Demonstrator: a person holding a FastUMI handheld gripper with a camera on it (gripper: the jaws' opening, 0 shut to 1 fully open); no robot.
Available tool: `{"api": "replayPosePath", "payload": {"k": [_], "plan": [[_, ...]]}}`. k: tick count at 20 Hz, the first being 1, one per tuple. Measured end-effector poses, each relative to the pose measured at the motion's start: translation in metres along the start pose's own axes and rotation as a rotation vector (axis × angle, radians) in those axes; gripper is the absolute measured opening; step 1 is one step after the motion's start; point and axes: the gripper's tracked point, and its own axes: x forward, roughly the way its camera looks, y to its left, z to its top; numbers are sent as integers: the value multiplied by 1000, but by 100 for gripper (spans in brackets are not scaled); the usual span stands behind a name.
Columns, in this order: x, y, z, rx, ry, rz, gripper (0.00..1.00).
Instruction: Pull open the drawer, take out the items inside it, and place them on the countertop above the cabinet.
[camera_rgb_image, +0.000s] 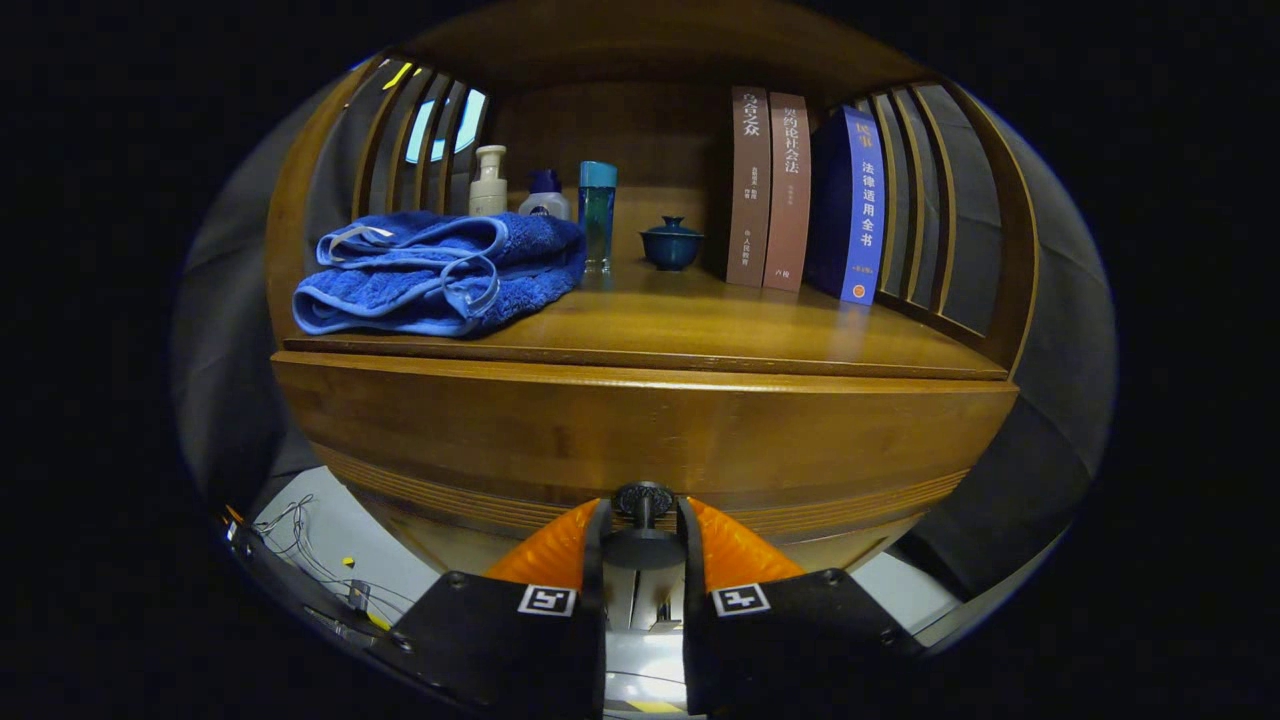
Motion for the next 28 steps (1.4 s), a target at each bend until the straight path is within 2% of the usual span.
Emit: {"api": "replayPosePath", "payload": {"k": [8,18,22,28], "plan": [[-69,-1,-31,-22,41,5,35],[-158,0,-72,10,89,17,35],[-175,0,-91,20,126,23,34],[-182,2,-95,24,125,36,34]]}}
